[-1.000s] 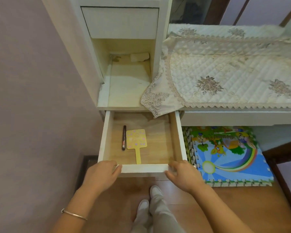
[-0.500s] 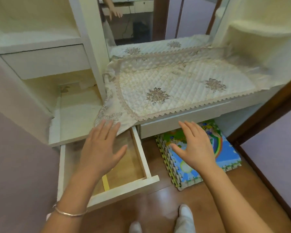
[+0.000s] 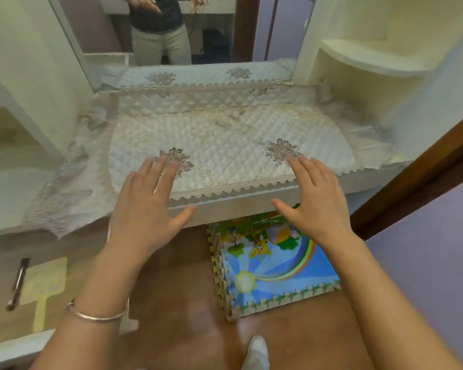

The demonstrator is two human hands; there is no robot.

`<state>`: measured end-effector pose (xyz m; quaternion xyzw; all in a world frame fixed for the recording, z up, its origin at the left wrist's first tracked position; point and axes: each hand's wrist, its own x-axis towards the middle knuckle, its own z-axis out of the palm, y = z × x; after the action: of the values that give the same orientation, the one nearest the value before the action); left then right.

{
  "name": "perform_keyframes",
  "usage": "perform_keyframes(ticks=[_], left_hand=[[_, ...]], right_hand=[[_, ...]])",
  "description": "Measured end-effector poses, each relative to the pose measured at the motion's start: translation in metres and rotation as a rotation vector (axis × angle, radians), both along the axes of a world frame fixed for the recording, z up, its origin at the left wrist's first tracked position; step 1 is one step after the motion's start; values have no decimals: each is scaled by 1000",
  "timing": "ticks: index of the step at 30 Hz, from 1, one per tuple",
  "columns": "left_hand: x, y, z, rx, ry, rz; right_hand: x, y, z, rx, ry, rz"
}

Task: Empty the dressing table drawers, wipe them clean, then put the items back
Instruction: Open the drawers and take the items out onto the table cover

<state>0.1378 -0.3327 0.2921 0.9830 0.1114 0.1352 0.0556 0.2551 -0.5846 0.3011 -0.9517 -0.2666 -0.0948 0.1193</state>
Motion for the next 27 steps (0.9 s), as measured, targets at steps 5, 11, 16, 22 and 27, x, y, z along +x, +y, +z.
perform_keyframes(ticks=[5,11,16,22,27], left_hand=[[23,-42,-6,-46,0,104],[36,-49,-39,-79,75,202],[46,-39,-106,-316,304,302],[62,-14,-211,-809,495,505],[90,3,-271,-1302,363,845]], right_hand=[[53,-29,0,-17,1,87],[90,-22,-32,40,106,126],[93,-2,-108,-24,470,97],[107,16,-216,82,1005,-157],[133,30,-286,377,1260,-447]])
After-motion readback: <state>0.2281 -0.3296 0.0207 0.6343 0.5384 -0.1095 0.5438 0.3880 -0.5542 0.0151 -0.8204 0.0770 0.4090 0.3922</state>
